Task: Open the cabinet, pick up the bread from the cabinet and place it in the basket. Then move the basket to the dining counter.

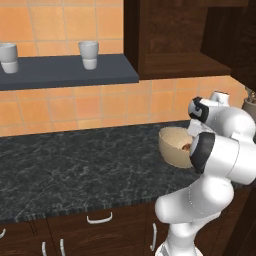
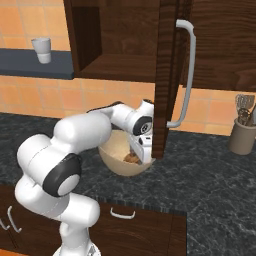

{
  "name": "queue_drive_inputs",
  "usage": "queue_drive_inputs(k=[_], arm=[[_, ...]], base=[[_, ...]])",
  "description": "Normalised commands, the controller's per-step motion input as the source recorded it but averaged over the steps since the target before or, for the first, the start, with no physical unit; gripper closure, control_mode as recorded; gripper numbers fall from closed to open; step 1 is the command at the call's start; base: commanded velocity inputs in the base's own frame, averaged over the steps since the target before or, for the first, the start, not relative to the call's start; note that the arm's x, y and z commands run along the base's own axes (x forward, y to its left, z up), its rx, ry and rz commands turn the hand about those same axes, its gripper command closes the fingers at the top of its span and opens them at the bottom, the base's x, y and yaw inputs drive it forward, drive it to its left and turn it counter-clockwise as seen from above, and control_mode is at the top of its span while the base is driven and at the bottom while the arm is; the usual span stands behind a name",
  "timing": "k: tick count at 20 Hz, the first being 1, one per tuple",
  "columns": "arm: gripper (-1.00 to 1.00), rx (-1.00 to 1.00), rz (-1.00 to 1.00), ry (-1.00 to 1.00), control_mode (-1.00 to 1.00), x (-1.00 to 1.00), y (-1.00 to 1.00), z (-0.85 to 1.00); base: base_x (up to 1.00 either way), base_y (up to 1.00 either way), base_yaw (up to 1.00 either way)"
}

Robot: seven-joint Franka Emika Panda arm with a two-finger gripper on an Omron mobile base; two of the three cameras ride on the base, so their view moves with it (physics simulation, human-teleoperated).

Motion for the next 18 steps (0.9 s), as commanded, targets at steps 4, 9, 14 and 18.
queue_drive_inputs(k=[4, 9, 14, 18], arm=[[-1.0, -0.08, 0.0, 0.0, -1.0, 0.01, 0.0, 0.16], [-1.0, -0.07, 0.0, 0.0, -1.0, 0.0, 0.0, 0.09], [-1.0, 0.01, 0.0, -0.03, -1.0, -0.06, -0.12, -0.08], [-1.0, 0.06, 0.0, -0.01, -1.0, -0.15, 0.0, -0.06]], base=[[0.0, 0.0, 0.0], [0.0, 0.0, 0.0], [0.0, 0.0, 0.0], [0.0, 0.0, 0.0]])
